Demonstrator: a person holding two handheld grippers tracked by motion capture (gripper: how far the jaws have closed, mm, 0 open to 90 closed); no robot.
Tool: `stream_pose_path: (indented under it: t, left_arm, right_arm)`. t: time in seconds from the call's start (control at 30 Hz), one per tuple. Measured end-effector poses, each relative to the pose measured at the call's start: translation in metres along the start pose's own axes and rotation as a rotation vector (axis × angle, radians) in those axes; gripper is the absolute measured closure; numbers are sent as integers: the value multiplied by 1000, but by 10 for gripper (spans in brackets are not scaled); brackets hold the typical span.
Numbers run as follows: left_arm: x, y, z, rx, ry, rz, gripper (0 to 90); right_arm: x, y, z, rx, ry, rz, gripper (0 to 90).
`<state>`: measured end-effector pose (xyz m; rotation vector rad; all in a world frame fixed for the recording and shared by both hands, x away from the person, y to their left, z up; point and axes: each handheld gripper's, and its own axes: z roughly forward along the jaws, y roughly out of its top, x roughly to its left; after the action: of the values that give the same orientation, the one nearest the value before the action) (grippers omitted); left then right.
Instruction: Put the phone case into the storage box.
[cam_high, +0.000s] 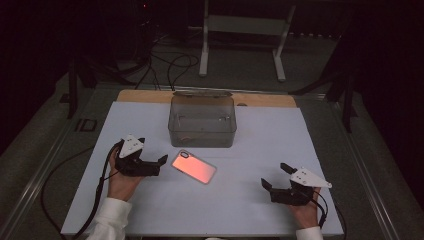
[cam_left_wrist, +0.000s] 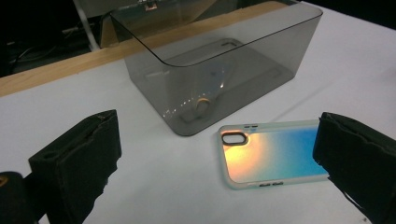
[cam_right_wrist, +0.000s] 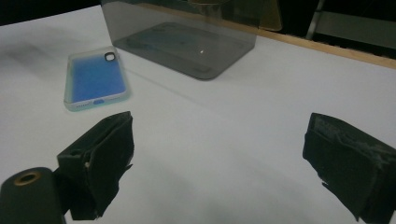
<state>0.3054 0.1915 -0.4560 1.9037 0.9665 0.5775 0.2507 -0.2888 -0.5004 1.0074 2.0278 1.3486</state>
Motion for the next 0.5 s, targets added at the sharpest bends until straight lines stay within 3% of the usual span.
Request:
stream_pose_path:
  t: [0.5]
  left_arm:
    - [2,2,20,38,-2,-11,13]
  right_arm:
    - [0,0,1,4,1,-3,88]
